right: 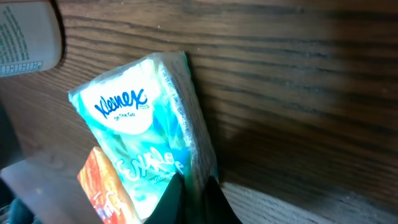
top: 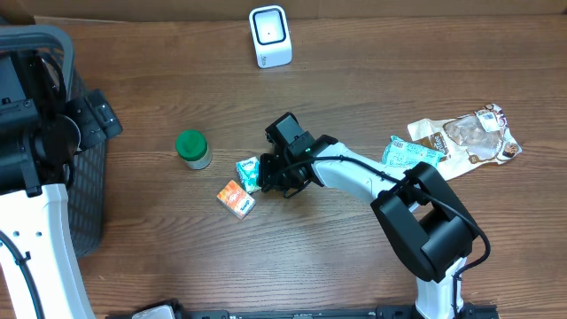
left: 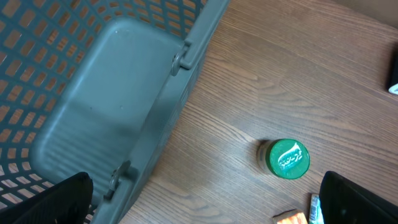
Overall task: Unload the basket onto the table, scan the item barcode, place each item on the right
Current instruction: 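Lift the blue tissue pack and carry it toward the scanner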
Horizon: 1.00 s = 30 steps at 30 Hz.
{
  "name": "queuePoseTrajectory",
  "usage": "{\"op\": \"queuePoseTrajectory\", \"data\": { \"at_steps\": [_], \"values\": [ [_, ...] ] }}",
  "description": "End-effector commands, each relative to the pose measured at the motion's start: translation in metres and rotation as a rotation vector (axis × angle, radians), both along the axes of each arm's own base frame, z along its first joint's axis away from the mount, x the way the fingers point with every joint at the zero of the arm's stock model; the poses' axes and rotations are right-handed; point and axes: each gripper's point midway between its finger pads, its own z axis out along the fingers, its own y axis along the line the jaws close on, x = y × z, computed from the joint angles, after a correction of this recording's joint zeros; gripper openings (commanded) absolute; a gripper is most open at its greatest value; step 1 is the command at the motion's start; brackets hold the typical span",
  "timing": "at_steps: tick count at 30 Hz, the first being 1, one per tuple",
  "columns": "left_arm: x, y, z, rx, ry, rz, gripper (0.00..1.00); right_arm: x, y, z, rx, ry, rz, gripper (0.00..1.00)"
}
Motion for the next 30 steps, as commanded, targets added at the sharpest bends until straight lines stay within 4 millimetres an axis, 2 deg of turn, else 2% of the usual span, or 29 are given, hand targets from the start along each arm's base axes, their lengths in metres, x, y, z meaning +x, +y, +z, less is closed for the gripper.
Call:
{"op": "queuePoseTrajectory", "data": {
  "at_steps": [1, 5, 12, 15, 17, 23, 30],
  "values": [
    [0.0, 0.001, 0.005, -0.004, -0.021, 0.011, 1.0, 0.006, -0.007, 0.012, 0.061, 0.032, -0.002, 0.04],
    [0.0, 0.001, 0.005, -0.004, -0.021, 0.011, 1.0, 0.015, -0.013, 0.048, 0.195, 0.016, 0.045, 0.04],
    [0.0, 0.001, 0.005, -0.004, -0.02, 0.011, 0.99, 0.019, -0.022, 0.142, 0.573, -0.042, 0.192, 0.04],
    [0.0, 0.001, 0.005, -0.004, -0.02, 0.011, 1.0, 0.018, -0.034, 0.19, 0.78, -0.067, 0.275, 0.04],
    [0.0, 0.001, 0.005, -0.004, -0.021, 0.011, 1.0, 0.018, -0.043, 0.209, 0.862, -0.061, 0.298, 0.04],
    [0.0, 0.001, 0.005, -0.004, -0.021, 0.011, 0.99, 0.031, -0.081, 0.238, 0.988, 0.016, 0.271, 0.04],
    [0.0, 0.001, 0.005, -0.004, -0.021, 0.011, 1.0, 0.051, -0.118, 0.243, 1.008, 0.055, 0.164, 0.04]
  ]
}}
